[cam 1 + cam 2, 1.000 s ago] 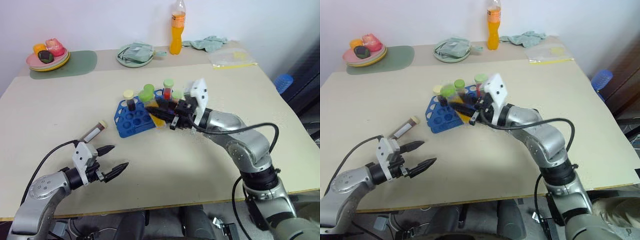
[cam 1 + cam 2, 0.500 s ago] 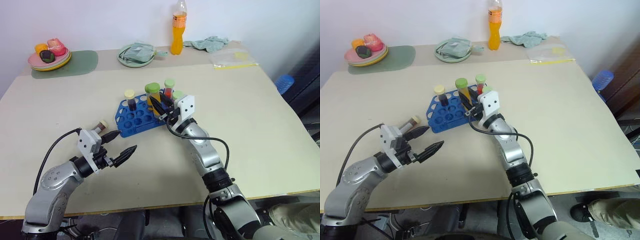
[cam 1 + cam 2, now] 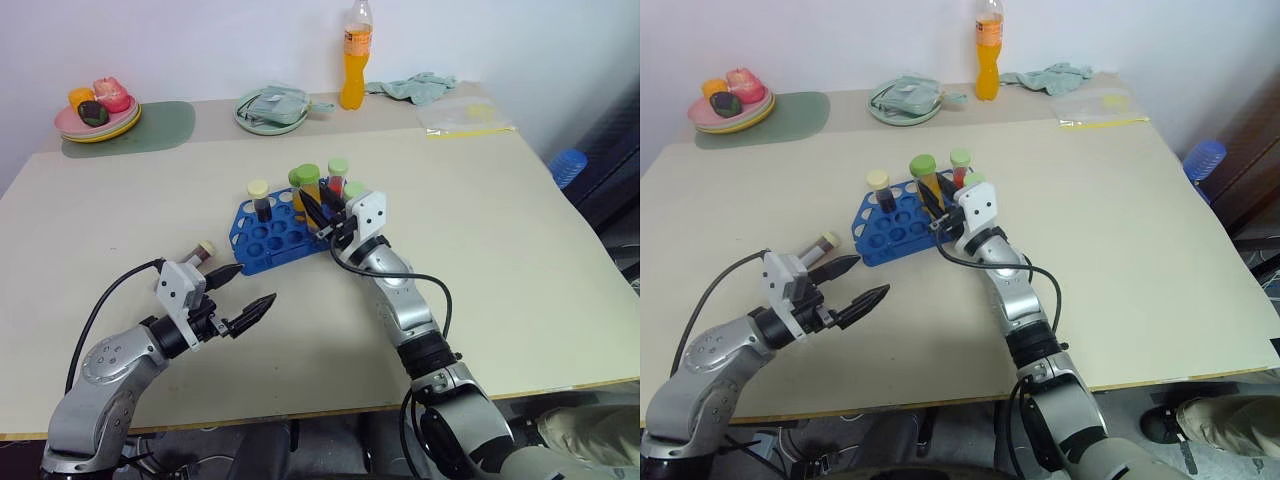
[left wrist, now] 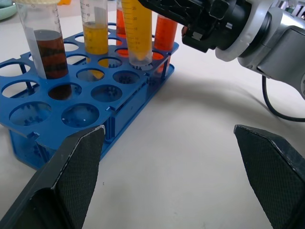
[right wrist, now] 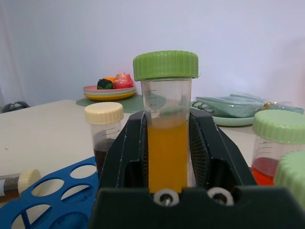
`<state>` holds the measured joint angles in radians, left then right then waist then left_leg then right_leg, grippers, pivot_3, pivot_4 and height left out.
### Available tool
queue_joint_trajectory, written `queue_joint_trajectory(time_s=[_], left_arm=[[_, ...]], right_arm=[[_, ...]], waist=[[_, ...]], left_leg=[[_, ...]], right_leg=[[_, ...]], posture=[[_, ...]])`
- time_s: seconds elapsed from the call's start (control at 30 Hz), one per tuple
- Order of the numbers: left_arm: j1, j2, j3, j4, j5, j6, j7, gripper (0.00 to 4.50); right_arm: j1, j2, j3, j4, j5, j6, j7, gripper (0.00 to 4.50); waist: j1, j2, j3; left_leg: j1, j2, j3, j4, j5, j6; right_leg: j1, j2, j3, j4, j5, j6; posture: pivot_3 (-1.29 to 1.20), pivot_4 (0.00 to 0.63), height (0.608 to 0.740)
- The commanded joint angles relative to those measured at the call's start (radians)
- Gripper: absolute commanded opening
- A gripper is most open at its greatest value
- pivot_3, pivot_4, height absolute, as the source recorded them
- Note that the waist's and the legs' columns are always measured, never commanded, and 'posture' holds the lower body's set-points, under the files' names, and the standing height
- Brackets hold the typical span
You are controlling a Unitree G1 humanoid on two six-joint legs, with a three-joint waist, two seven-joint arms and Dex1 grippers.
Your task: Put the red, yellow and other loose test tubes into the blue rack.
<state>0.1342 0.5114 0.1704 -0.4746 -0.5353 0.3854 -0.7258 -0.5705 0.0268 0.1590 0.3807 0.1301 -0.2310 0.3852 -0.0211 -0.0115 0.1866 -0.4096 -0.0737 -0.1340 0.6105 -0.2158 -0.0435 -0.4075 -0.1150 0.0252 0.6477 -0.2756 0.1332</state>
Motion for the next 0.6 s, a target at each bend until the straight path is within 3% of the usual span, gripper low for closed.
queue_joint_trajectory(time_s=[0.03, 0.6], left_arm=[[0.003, 0.009, 0.002, -0.017, -0.015, -0.009, -0.011, 4.50], [-0.037, 0.012, -0.005, -0.076, -0.036, 0.071, 0.034, 4.50]], right_arm=[[0.007, 0.019, 0.005, -0.027, -0.002, -0.007, 0.010, 0.71], [0.012, 0.025, -0.006, -0.018, -0.013, -0.009, 0.004, 0.71]], waist=[[0.000, 0.000, 0.000], [0.000, 0.000, 0.000]], left_leg=[[0.000, 0.000, 0.000, 0.000, 0.000, 0.000], [0.000, 0.000, 0.000, 0.000, 0.000, 0.000]], right_leg=[[0.000, 0.000, 0.000, 0.000, 0.000, 0.000], [0.000, 0.000, 0.000, 0.000, 0.000, 0.000]], posture=[[0.00, 0.150, 0.740], [0.00, 0.150, 0.740]])
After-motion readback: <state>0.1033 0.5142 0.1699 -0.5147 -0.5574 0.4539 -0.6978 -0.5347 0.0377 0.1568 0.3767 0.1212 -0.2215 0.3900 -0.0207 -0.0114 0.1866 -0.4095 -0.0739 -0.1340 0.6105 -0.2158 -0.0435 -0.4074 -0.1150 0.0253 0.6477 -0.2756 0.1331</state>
